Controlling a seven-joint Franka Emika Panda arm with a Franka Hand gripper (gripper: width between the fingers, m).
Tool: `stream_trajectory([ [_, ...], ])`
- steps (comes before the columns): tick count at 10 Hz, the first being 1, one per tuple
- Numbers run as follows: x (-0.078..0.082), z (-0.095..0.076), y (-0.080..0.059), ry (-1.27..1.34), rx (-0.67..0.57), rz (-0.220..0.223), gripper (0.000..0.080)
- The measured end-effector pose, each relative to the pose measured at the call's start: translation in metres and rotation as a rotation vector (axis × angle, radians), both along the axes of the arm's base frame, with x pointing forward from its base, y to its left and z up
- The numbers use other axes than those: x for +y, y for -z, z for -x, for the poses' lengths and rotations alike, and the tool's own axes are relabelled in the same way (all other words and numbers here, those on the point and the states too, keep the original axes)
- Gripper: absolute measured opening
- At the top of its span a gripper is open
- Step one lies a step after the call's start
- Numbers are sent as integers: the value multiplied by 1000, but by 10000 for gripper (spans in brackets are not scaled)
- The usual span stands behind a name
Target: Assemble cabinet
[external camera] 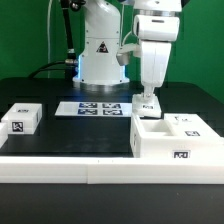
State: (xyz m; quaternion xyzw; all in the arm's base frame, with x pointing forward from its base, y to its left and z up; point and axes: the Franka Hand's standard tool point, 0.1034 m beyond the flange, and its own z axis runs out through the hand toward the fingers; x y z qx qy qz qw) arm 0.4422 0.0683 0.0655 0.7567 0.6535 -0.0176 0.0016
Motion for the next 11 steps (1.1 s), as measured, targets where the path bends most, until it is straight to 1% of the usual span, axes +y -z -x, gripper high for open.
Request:
stream_trajectory([
  [3, -1, -15, -3, 4, -15, -3, 68],
  [5, 1, -21, -2, 8, -19, -6, 68],
  [11, 2, -21, 0, 16, -30, -13, 68],
])
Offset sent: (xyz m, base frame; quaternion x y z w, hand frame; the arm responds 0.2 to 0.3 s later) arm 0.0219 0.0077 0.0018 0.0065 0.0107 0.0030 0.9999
